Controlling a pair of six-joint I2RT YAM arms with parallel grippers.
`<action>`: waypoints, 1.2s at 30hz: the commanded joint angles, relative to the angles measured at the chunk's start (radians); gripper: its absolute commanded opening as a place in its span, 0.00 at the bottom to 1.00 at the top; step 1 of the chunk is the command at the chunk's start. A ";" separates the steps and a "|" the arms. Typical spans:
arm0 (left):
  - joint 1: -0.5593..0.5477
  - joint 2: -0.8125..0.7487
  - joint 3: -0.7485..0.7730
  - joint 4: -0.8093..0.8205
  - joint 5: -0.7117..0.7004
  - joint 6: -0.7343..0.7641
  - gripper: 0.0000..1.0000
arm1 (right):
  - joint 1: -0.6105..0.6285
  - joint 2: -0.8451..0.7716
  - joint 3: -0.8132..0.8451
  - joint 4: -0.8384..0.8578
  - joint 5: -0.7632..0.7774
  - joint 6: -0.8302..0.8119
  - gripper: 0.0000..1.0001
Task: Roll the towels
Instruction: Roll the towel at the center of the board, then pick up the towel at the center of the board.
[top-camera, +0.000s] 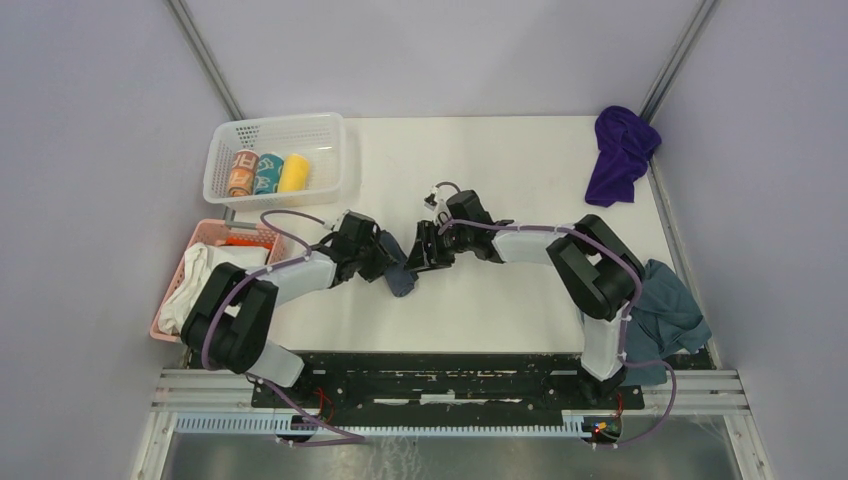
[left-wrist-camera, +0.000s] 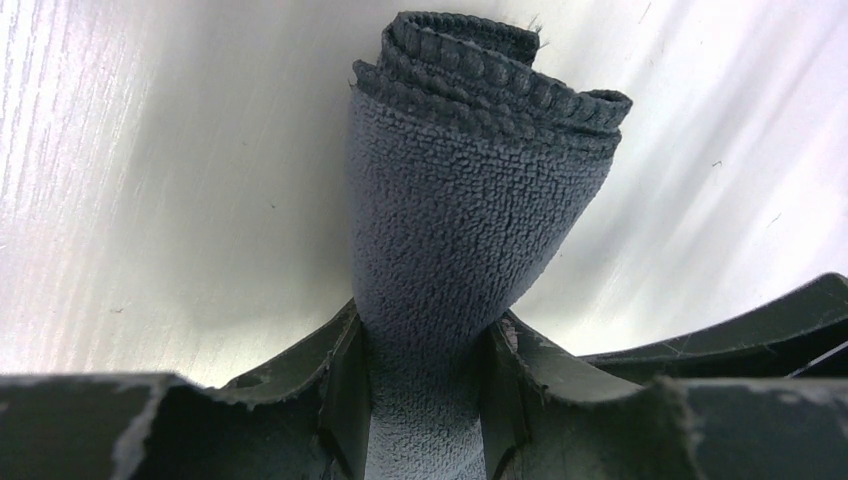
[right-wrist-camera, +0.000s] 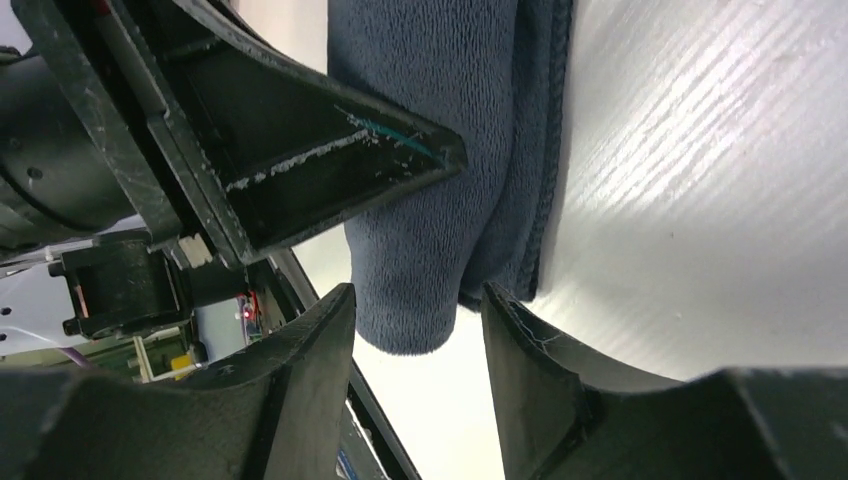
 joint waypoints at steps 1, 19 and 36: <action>-0.004 0.057 -0.008 -0.121 -0.099 0.076 0.44 | 0.002 0.058 0.050 0.100 -0.029 0.059 0.57; 0.029 -0.007 -0.095 0.041 0.038 0.058 0.65 | -0.010 0.182 0.031 -0.034 -0.017 0.075 0.18; 0.111 -0.024 -0.188 0.234 0.223 0.141 0.70 | -0.062 0.251 0.072 -0.046 -0.120 0.104 0.18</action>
